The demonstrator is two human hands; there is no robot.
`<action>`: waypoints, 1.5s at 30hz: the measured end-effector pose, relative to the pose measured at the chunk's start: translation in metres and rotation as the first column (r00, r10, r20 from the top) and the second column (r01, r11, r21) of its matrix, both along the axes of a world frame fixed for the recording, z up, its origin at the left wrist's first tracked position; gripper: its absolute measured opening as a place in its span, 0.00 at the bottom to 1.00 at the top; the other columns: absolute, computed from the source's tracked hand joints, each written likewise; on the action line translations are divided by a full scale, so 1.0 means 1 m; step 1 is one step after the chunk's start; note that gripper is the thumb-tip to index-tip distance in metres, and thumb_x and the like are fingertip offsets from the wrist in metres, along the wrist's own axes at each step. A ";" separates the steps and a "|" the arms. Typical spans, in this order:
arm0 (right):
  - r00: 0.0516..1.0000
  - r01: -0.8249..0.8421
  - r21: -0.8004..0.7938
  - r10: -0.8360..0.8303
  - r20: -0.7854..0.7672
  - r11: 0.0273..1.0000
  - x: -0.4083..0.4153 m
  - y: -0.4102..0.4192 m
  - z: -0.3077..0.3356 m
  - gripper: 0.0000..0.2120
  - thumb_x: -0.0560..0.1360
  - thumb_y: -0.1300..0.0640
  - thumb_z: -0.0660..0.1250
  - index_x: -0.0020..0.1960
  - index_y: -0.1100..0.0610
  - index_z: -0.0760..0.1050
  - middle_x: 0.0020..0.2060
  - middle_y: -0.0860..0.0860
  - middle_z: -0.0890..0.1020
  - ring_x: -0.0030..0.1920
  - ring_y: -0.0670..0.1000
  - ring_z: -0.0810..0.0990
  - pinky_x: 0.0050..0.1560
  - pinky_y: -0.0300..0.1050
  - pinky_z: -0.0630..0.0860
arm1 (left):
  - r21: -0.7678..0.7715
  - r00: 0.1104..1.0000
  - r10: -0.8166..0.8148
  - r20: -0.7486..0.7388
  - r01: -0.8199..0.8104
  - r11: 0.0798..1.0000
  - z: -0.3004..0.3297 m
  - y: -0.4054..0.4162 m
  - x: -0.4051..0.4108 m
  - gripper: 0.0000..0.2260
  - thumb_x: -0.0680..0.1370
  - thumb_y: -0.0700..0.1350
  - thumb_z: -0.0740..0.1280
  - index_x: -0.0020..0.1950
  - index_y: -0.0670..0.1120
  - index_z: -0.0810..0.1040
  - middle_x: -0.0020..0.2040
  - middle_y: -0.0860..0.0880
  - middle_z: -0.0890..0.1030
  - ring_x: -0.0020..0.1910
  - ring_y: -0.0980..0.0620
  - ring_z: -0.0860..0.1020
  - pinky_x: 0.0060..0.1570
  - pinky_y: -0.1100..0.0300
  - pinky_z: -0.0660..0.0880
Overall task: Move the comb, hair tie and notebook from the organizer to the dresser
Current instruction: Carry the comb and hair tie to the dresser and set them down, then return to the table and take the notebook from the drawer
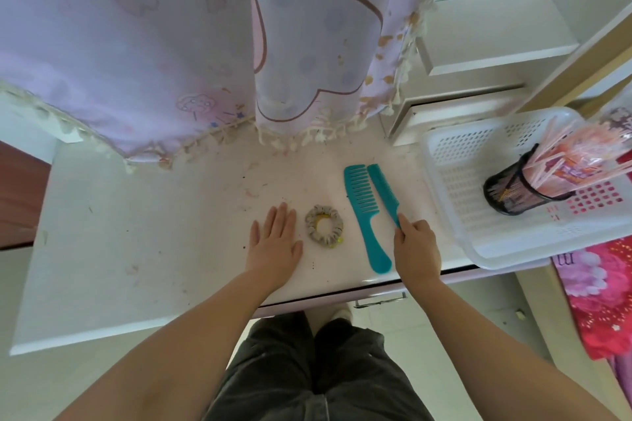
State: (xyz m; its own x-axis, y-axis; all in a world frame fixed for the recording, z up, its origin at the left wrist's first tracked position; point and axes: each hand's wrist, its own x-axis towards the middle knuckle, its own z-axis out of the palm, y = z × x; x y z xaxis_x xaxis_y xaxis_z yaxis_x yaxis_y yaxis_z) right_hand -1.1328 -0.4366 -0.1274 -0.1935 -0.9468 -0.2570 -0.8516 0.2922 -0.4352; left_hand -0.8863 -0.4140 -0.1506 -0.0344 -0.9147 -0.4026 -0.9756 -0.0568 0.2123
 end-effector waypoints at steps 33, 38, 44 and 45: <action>0.264 0.946 -0.107 -0.917 -0.298 0.307 0.092 0.466 0.043 0.28 0.77 0.42 0.45 0.75 0.51 0.50 0.75 0.52 0.58 0.75 0.53 0.53 0.74 0.60 0.46 | -0.338 -0.157 -0.987 -0.026 0.931 -0.139 0.088 0.226 -0.177 0.22 0.79 0.51 0.55 0.72 0.46 0.62 0.75 0.44 0.62 0.73 0.46 0.60 0.71 0.45 0.55; 0.002 0.997 -0.072 -0.949 -0.315 0.026 0.156 0.625 0.036 0.28 0.78 0.43 0.46 0.75 0.51 0.48 0.76 0.51 0.55 0.76 0.52 0.50 0.74 0.59 0.44 | -0.350 -0.434 -0.901 -0.008 0.845 -0.404 0.087 0.397 -0.188 0.22 0.78 0.51 0.54 0.71 0.46 0.62 0.73 0.45 0.64 0.71 0.46 0.61 0.70 0.46 0.53; -0.249 0.966 -0.016 -0.907 -0.341 -0.259 0.235 0.808 0.032 0.28 0.78 0.42 0.44 0.75 0.50 0.44 0.76 0.51 0.53 0.76 0.53 0.49 0.74 0.59 0.43 | -0.295 -0.622 -0.782 -0.044 0.756 -0.584 0.073 0.604 -0.159 0.21 0.78 0.51 0.54 0.71 0.47 0.61 0.74 0.45 0.62 0.73 0.47 0.59 0.72 0.45 0.54; -0.296 0.951 -0.021 -0.891 -0.343 -0.308 0.247 0.835 0.032 0.28 0.78 0.42 0.44 0.75 0.49 0.45 0.76 0.52 0.54 0.76 0.54 0.50 0.74 0.60 0.43 | -0.288 -0.651 -0.758 -0.051 0.736 -0.613 0.071 0.635 -0.155 0.21 0.78 0.51 0.54 0.71 0.48 0.61 0.74 0.46 0.61 0.73 0.47 0.58 0.72 0.45 0.53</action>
